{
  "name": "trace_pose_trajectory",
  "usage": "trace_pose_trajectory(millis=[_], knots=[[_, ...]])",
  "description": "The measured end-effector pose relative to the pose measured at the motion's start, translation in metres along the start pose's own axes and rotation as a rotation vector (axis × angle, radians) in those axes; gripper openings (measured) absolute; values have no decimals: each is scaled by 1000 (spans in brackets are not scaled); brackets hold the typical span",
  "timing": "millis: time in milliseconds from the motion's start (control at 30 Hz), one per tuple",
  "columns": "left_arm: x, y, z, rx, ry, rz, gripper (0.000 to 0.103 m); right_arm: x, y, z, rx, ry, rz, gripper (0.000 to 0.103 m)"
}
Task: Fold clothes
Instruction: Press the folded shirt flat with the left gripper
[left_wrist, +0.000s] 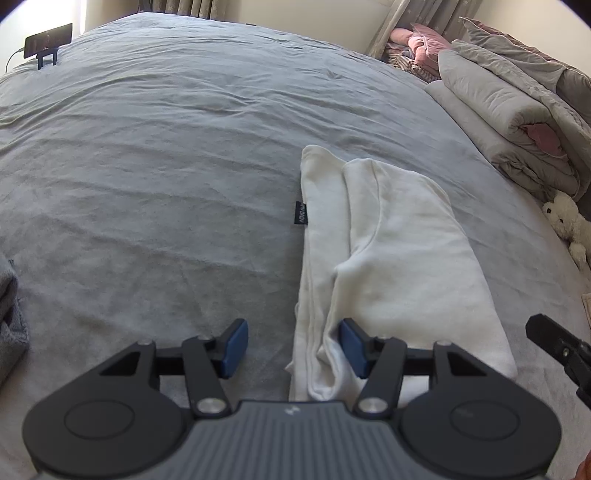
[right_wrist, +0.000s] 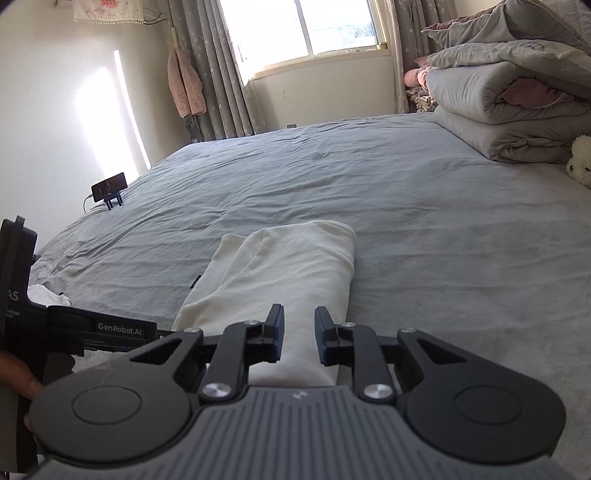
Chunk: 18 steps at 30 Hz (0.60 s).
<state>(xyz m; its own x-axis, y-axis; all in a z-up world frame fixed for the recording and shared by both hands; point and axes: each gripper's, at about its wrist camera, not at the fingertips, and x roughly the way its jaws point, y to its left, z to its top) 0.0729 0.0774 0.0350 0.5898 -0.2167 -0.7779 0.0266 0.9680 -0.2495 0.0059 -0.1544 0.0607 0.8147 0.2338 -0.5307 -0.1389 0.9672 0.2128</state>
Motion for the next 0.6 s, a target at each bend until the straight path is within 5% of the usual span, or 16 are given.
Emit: trace_pose_trajectory(millis=[233, 467, 600], knots=[[0, 4, 3, -18, 4, -20, 58, 16, 22, -33, -208, 34, -98, 21], [-11, 5, 6, -49, -25, -117, 57, 19, 18, -38, -201, 32, -95, 22], [-2, -3, 1, -12, 0, -95, 56, 21, 28, -40, -234, 27, -132, 22]])
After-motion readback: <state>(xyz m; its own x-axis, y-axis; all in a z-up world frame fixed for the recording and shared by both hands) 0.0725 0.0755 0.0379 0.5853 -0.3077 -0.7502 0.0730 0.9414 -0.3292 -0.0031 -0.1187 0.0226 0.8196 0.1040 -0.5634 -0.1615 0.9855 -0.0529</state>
